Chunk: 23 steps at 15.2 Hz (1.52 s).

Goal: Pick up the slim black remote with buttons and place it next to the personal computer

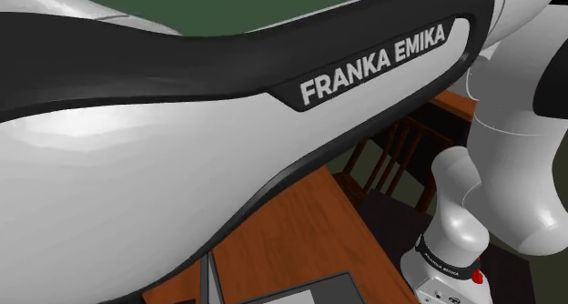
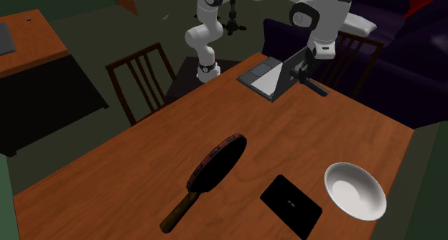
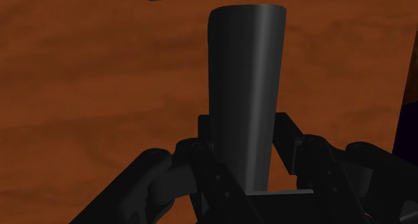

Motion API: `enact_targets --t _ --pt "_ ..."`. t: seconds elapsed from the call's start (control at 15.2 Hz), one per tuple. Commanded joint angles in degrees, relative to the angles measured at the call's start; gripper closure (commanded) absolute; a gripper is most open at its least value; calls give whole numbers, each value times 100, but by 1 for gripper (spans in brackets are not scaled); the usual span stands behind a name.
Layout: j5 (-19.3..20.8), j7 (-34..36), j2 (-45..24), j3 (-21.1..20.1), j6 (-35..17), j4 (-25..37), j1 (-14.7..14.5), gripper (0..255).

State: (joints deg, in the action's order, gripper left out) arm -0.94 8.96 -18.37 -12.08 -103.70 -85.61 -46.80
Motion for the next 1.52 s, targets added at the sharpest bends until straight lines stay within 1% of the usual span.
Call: enact_targets --t 0.0,0.73,1.45 --pt "3 -2 -13 1 -136 -119 -2 255" --pt "22 -32 -150 15 -926 -775 2 255" --pt "68 -46 -426 39 -1664 -1242 -13 255"
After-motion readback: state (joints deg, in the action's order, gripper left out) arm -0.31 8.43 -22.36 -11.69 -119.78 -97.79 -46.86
